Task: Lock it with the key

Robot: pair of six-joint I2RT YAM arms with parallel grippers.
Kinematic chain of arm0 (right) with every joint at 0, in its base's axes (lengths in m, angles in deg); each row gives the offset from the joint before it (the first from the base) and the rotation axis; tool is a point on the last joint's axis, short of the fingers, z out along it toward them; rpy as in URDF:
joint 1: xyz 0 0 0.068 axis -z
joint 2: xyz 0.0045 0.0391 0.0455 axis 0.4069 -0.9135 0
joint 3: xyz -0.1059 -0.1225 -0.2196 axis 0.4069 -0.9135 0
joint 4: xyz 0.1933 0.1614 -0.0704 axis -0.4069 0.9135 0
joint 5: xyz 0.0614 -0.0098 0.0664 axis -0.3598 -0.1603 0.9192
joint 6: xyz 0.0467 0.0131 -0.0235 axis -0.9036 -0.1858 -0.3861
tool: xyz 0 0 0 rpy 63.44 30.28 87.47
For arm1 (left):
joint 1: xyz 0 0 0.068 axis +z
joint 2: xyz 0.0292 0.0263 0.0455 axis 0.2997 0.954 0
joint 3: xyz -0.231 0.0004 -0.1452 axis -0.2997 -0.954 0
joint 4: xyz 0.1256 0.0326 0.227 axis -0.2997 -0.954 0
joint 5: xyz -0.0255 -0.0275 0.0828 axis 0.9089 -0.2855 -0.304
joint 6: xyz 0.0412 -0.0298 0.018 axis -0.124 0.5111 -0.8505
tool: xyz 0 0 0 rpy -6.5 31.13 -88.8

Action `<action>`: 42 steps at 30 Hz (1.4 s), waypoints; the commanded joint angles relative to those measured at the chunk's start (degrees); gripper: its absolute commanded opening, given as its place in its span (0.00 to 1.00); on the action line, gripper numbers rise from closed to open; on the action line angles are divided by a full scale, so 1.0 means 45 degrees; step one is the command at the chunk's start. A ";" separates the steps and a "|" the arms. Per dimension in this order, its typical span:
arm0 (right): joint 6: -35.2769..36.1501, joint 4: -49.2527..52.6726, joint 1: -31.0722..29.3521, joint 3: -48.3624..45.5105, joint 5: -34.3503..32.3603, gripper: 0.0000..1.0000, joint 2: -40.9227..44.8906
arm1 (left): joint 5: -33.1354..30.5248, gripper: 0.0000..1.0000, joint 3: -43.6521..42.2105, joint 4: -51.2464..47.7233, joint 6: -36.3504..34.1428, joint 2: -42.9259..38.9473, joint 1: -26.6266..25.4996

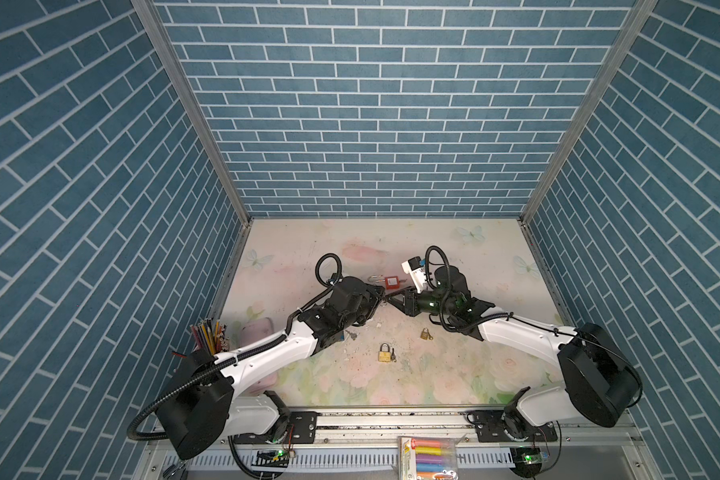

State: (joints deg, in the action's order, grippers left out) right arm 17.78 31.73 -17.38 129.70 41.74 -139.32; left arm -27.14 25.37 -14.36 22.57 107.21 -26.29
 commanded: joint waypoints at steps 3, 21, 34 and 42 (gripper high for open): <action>0.0125 -0.0019 -0.0120 0.0254 -0.0891 0.24 0.0622 | -0.0204 0.00 -0.0163 0.0225 -0.0006 -0.0257 0.0111; 0.0361 0.0192 -0.0644 0.0634 -0.0194 0.23 0.0080 | -0.0310 0.00 -0.0080 0.0114 -0.0110 -0.0314 0.0125; 0.0460 0.0192 -0.0666 0.0673 -0.0584 0.17 0.0112 | -0.0261 0.00 -0.0098 0.0082 -0.0096 -0.0335 0.0144; 0.0519 0.0270 -0.0666 0.0752 -0.0568 0.05 -0.0033 | -0.0223 0.00 -0.0022 0.0114 -0.0142 -0.0299 0.0138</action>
State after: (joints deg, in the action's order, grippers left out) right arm 18.92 32.78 -20.20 130.99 39.06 -138.92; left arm -27.46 25.28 -14.78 22.42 106.81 -25.94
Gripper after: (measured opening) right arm 0.064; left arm 0.352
